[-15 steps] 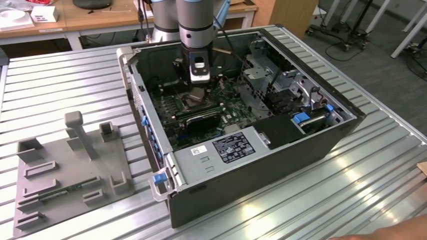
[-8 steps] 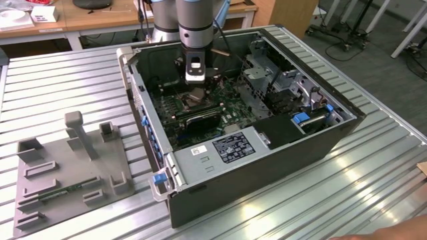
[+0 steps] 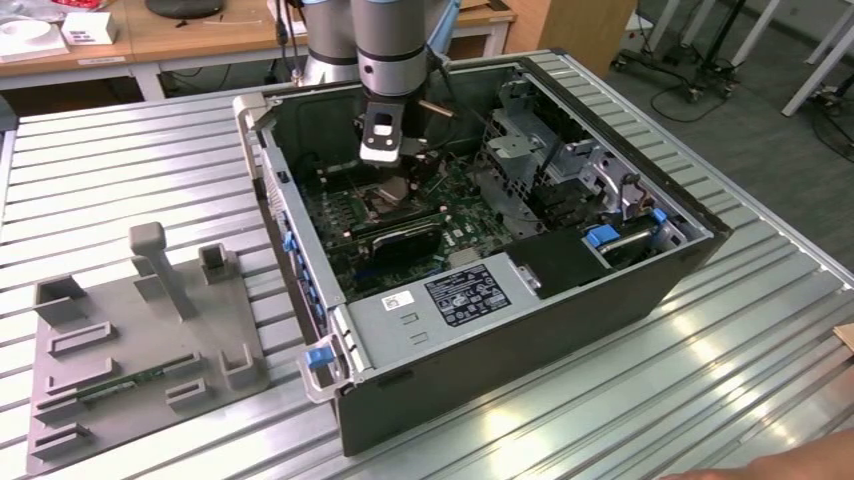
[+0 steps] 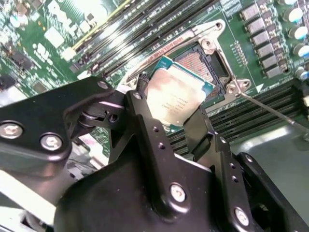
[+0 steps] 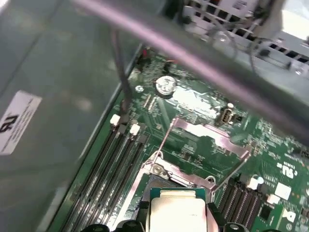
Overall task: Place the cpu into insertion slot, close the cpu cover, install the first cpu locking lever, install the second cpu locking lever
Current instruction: 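Place the cpu into insertion slot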
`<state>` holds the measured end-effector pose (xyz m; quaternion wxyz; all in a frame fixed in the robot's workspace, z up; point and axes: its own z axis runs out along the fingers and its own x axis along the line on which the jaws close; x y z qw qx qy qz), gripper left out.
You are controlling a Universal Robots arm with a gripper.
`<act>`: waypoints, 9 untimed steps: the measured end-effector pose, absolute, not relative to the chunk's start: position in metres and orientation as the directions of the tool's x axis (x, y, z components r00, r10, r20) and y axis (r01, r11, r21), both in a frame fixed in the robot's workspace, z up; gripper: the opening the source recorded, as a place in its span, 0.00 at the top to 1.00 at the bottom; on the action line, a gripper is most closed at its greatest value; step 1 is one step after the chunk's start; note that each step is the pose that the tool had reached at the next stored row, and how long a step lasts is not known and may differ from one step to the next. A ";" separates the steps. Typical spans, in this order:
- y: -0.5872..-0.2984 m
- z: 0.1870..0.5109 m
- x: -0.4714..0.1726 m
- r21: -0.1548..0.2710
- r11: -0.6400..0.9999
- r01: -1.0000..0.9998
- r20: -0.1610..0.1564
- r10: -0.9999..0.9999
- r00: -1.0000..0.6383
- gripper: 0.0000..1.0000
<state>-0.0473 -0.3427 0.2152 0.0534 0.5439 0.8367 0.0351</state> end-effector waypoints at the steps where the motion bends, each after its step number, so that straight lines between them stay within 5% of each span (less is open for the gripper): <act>1: -0.343 0.215 -0.047 0.117 0.397 0.910 -0.051 0.918 -0.394 0.46; 9: -0.341 0.215 -0.047 0.117 0.363 0.924 -0.051 0.932 -0.360 0.46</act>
